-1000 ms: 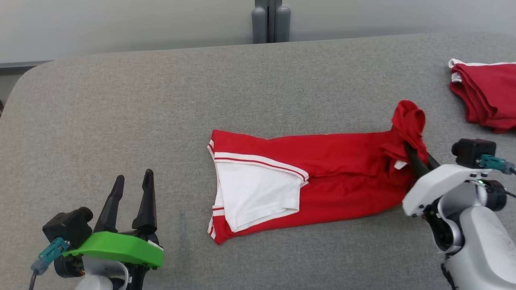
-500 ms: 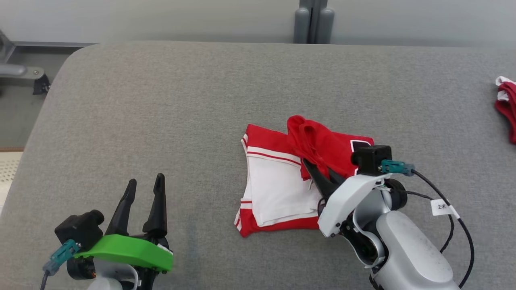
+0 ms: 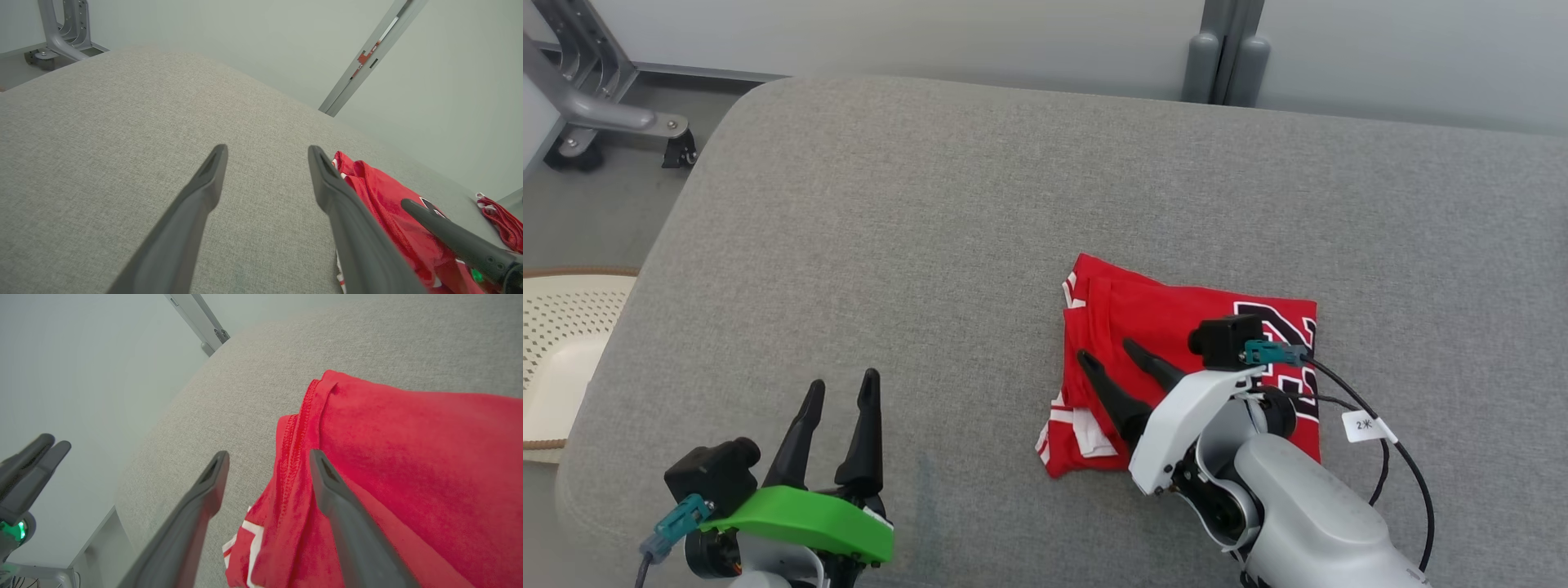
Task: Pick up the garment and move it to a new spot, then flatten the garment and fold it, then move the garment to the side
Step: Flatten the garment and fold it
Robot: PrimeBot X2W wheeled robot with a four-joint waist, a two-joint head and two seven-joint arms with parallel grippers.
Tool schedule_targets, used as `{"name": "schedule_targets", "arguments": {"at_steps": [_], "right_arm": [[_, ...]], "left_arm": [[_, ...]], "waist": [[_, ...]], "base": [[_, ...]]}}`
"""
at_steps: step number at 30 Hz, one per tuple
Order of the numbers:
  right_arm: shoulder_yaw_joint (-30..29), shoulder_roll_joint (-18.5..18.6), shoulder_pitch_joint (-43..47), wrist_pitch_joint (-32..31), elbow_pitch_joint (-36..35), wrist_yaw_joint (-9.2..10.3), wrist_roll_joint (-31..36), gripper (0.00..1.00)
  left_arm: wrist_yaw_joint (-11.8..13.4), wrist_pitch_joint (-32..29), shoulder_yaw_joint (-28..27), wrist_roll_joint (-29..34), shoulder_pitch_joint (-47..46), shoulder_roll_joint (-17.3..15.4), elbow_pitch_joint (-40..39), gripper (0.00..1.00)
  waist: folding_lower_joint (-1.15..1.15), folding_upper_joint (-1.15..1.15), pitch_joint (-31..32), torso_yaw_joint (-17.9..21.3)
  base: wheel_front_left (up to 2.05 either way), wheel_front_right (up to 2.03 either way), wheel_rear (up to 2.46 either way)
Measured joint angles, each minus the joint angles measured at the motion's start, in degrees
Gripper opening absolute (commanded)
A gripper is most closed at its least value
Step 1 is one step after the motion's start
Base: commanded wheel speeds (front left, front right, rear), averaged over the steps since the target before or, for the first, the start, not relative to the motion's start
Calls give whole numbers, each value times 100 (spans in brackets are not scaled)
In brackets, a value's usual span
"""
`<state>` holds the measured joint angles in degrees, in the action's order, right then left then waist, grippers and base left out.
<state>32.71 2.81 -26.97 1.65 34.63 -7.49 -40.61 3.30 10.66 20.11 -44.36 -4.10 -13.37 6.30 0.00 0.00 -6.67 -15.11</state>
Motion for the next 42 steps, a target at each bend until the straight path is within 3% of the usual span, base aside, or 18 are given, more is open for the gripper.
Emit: {"name": "schedule_targets", "arguments": {"at_steps": [8, 15, 24, 32, 34, 35, 37, 42], "right_arm": [[112, -3, -64, 631, -32, 0, -85, 100], [-884, 204, 260, 1113, -238, 0, 705, 100], [-1747, 208, 879, 1062, -899, 0, 1544, 100], [-1521, 99, 1058, 750, -1172, 0, 1868, 100], [-1389, 81, 1060, 691, -1168, 0, 1925, 45], [-1339, 76, 1059, 670, -1145, 0, 1996, 24], [-1206, 83, 1036, 592, -1002, 0, 2143, 0], [-891, 94, 934, 516, -560, 0, 2265, 0]], "left_arm": [[-1, 0, 47, 1, 7, -3, 25, 100], [-10, 51, 176, 68, 2, 23, 62, 100], [-41, 263, 209, 260, -121, 151, 342, 100], [-123, 353, 218, 365, -247, 258, 547, 100], [-130, 360, 209, 374, -260, 271, 565, 100], [-133, 360, 203, 374, -265, 274, 571, 100], [-157, 379, 181, 376, -274, 280, 580, 100], [-180, 402, 166, 399, -316, 318, 610, 100]], "waist": [[0, 0, 63, 208], [0, 0, 52, 462], [0, 0, -49, 714], [0, 0, -152, 726], [0, 0, -164, 679], [0, 0, -169, 659], [0, 0, -181, 607], [0, 0, -209, 477]], "base": [[0, 0, 0], [0, 0, 0], [0, 0, 0], [0, 0, 0], [0, 0, 0], [0, 0, 0], [0, 0, 0], [0, 0, 0]]}}
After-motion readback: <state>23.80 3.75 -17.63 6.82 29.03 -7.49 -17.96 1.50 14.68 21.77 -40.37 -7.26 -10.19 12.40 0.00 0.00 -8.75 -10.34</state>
